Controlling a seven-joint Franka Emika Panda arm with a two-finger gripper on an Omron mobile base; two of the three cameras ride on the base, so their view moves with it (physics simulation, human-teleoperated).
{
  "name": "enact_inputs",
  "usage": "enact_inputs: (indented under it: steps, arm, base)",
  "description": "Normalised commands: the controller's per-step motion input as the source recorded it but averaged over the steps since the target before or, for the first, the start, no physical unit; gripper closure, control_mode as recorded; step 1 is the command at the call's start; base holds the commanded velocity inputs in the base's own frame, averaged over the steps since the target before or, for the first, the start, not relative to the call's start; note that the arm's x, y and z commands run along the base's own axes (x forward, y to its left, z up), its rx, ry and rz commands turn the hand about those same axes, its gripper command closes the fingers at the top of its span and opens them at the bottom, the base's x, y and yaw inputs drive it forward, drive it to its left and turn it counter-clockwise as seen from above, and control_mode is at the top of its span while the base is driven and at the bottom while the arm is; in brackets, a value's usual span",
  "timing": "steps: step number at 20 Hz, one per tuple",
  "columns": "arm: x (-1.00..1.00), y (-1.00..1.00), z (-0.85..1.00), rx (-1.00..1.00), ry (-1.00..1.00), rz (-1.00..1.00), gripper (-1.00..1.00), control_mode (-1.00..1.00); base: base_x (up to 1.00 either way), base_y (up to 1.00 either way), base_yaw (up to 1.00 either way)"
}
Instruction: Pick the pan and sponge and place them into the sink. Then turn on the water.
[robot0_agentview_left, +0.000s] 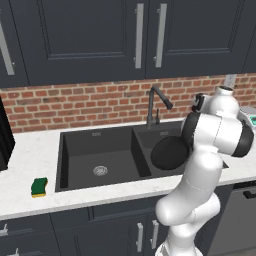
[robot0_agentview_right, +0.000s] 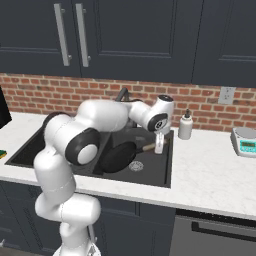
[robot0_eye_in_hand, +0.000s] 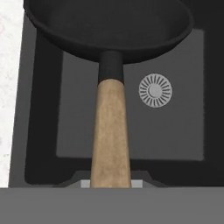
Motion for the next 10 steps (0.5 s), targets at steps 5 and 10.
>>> enact_inputs:
  steps: [5, 10]
  arm:
    - [0.63, -0.06, -0.01, 0.0, 0.0, 0.01, 1.0, -1.0]
    - [0.54, -0.15, -0.01, 0.01, 0.0, 0.0, 1.0, -1.0]
  base:
    - [0.0, 0.0, 0.0]
    - [0.0, 0.0, 0.0]
